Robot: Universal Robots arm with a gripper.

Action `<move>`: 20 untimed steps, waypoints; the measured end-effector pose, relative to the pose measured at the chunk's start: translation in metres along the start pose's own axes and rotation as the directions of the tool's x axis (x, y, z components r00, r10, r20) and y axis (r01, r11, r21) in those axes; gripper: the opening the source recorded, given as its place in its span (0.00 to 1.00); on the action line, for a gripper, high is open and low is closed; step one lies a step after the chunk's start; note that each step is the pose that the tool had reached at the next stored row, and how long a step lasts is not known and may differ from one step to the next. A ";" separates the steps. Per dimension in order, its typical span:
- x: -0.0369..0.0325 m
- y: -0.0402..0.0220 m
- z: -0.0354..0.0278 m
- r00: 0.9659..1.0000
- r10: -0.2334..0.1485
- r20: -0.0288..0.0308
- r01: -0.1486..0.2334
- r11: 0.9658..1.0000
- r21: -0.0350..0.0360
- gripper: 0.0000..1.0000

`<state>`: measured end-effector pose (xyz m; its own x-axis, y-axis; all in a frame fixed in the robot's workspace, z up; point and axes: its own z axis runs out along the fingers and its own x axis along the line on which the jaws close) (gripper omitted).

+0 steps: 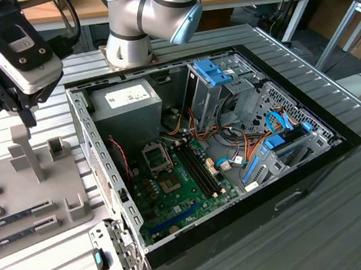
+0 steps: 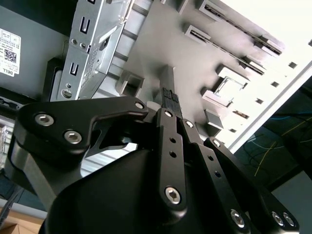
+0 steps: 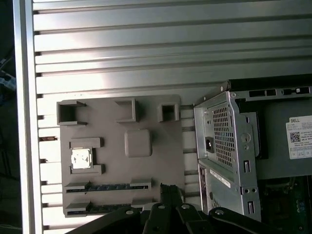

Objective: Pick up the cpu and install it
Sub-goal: 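Reach for the cpu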

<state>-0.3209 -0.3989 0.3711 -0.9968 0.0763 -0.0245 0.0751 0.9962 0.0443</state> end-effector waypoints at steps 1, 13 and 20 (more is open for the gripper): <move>0.0004 -0.0001 0.0004 1.000 0.000 0.000 0.000 1.000 0.000 0.11; 0.0057 -0.0007 0.0057 1.000 0.000 0.000 0.000 1.000 0.000 0.11; 0.0083 -0.0011 0.0095 1.000 0.000 0.000 0.000 1.000 0.000 0.11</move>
<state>-0.3290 -0.3990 0.3613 -0.9968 0.0762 -0.0244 0.0751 0.9962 0.0443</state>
